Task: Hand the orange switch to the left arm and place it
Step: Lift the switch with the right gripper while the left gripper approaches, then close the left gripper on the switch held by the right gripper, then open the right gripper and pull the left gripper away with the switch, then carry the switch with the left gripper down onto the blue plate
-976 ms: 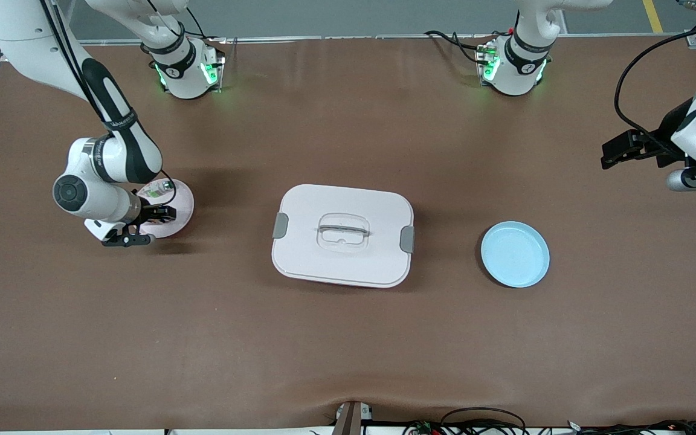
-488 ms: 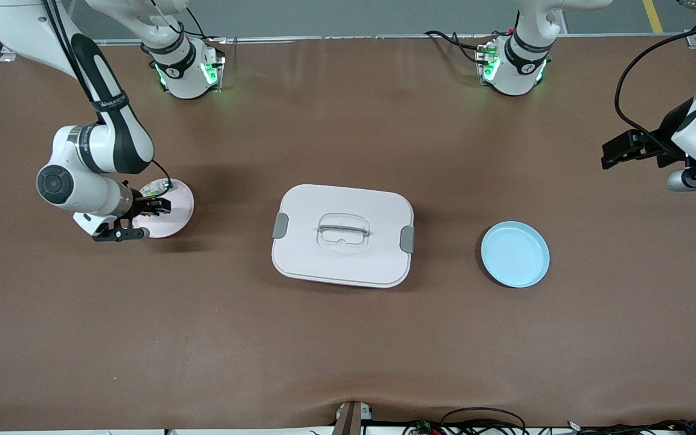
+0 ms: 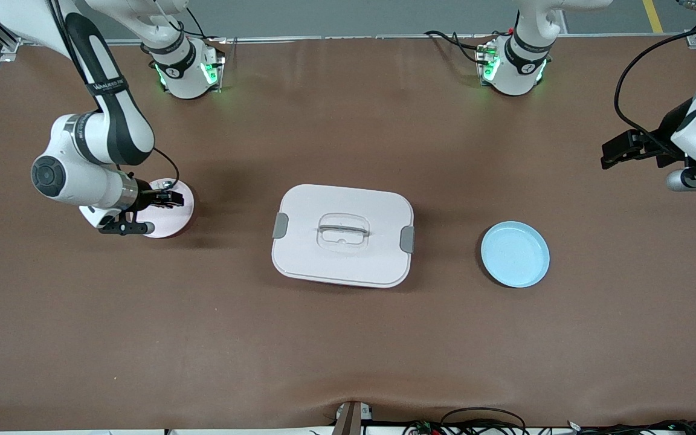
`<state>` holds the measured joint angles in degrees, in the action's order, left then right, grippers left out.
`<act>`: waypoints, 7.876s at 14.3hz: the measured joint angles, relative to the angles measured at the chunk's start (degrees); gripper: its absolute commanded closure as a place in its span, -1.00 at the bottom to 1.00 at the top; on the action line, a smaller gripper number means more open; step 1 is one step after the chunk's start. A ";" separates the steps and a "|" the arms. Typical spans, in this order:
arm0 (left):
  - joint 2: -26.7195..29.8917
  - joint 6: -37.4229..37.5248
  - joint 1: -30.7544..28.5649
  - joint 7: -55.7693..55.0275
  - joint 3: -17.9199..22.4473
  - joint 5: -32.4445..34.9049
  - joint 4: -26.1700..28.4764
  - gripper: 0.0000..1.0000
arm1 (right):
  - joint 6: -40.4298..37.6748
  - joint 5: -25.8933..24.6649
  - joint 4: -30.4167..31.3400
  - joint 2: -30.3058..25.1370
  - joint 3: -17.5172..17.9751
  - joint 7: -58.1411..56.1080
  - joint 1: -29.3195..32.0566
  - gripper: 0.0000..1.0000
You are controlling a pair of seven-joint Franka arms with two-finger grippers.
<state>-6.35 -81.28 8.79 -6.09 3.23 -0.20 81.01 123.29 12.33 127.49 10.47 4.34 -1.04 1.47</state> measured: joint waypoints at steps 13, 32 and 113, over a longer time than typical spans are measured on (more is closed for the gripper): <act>-1.32 0.00 -0.11 0.00 0.06 -7.73 -0.46 -1.00 | -10.71 27.36 -4.13 -1.27 0.38 12.82 -5.58 0.53; -1.59 -7.61 0.66 -1.65 -8.73 -34.03 3.61 -1.00 | -6.25 31.15 -25.49 -0.47 0.55 68.32 -29.68 0.54; -6.88 -34.68 -15.18 38.97 -26.88 9.80 27.46 1.00 | -33.66 8.84 -41.75 4.15 -1.03 47.14 -20.69 -1.00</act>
<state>-13.23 -115.96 -6.39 32.88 -23.64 9.60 108.47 89.63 21.17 85.74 14.62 3.31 46.10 -19.22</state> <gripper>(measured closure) 0.643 0.000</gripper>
